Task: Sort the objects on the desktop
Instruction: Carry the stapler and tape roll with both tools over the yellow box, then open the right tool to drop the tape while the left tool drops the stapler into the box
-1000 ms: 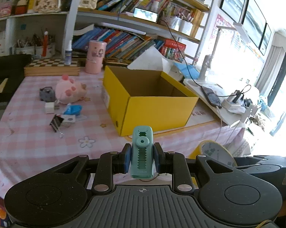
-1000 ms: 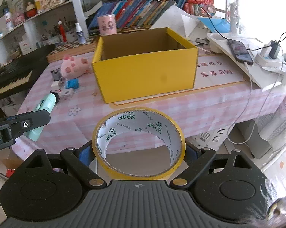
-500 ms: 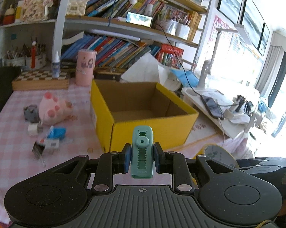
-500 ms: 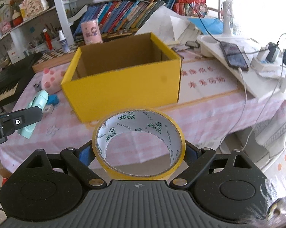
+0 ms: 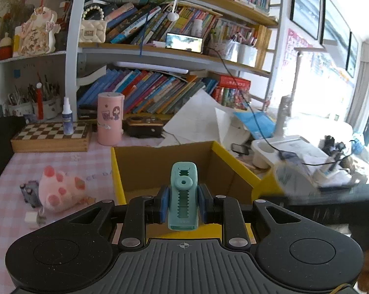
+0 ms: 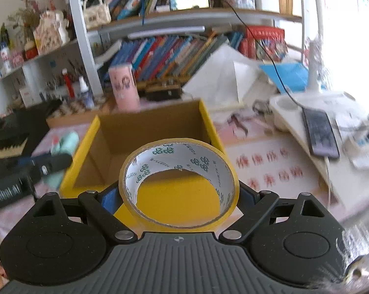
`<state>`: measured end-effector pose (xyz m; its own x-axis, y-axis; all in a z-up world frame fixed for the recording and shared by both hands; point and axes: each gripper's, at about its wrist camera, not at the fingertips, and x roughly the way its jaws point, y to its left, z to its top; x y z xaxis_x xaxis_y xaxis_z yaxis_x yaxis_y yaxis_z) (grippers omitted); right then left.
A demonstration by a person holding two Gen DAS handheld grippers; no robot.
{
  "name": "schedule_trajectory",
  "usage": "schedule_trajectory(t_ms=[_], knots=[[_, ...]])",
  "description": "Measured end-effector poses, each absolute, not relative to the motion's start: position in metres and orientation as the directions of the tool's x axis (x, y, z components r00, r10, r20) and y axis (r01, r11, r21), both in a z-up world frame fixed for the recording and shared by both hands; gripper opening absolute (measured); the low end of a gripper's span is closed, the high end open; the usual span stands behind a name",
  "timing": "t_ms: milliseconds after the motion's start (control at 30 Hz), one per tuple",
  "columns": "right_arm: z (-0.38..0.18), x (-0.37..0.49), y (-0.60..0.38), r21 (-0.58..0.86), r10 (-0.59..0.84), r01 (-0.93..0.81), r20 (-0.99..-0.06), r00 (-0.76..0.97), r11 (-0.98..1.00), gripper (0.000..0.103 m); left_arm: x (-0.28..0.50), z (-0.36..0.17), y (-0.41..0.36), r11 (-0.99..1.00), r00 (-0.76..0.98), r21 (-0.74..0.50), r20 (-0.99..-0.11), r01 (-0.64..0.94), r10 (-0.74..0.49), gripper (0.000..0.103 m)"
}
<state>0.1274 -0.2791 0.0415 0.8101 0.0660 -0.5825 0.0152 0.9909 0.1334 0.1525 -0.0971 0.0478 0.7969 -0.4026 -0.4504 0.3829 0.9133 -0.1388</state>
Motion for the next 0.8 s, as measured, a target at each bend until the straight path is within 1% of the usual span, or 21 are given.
schedule_trajectory(t_ms=[200,367,467,600,733,800], knots=[[0.060,0.177,-0.297,0.155,0.118,-0.041,-0.523,0.844,0.987,0.090,0.183,0.039,-0.119,0.931,0.808,-0.084,-0.474,0.355,-0.351,0.023],[0.060,0.221,-0.300,0.176,0.192,-0.114,-0.531,0.826,0.978,0.090,0.202,0.025,-0.134,0.940,0.797,-0.041,-0.518,0.339,-0.310,0.023],[0.050,0.250,-0.296,0.195,0.248,-0.164,-0.567,0.786,0.967,0.090,0.212,0.014,-0.141,0.943,0.781,-0.023,-0.554,0.333,-0.290,0.023],[0.030,0.285,-0.285,0.206,0.308,-0.230,-0.648,0.696,0.951,0.090,0.224,0.002,-0.148,0.946,0.752,-0.015,-0.602,0.325,-0.268,0.023],[0.005,0.310,-0.275,0.207,0.333,-0.271,-0.727,0.601,0.940,0.090,0.230,-0.011,-0.153,0.945,0.716,-0.012,-0.649,0.327,-0.256,0.024],[-0.006,0.318,-0.273,0.190,0.322,-0.281,-0.759,0.566,0.941,0.090,0.232,-0.017,-0.155,0.945,0.698,-0.017,-0.670,0.327,-0.254,0.023]])
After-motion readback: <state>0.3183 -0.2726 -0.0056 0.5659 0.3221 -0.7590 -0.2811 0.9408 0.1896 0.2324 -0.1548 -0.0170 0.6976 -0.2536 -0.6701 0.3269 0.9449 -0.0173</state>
